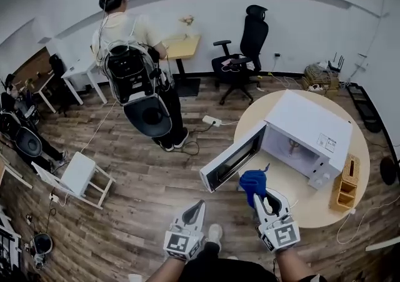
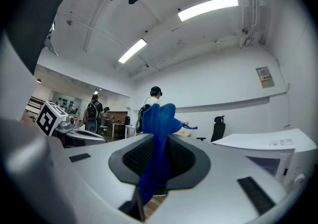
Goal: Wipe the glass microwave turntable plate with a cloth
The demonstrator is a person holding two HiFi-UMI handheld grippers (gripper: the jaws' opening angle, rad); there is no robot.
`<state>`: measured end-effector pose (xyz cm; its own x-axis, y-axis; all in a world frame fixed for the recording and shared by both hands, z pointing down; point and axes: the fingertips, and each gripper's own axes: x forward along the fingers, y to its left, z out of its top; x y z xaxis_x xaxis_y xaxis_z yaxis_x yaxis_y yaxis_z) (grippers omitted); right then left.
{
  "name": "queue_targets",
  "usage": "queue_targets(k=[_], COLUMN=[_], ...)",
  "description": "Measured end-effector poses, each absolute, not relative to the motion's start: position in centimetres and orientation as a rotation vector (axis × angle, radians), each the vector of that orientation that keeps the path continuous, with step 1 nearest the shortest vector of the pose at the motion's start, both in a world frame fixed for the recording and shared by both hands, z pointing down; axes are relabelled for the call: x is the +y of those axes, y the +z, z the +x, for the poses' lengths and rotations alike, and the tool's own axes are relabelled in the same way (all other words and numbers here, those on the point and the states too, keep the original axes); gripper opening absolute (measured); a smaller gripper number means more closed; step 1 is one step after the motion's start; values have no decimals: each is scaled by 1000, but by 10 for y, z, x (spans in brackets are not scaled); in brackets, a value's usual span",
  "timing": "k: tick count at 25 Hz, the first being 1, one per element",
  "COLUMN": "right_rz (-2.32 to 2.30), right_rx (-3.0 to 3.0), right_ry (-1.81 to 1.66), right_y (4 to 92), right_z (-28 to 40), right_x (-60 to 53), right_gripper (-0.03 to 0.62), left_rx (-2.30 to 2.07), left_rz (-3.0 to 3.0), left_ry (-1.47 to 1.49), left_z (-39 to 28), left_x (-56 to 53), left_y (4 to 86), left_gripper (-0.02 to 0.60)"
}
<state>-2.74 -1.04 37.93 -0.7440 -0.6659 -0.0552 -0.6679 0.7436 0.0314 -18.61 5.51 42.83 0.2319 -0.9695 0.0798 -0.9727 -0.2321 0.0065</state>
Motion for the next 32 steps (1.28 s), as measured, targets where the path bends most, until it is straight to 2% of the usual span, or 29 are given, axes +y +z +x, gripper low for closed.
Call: queue_targets(k=[17,32], right_rz=[-1584,-1795], right_rx=[2741,2706], right_ry=[78,43], right_y=[378,403], right_z=[2,39], right_x=[-101,-132], right_gripper=[72,72], left_rx=[-1274,-1041], left_rz=[2789,2855], left_ry=[87,83], left_z=[-112,-67], left_x=[-67,-117], left_y=[437,442], left_gripper=[6,6])
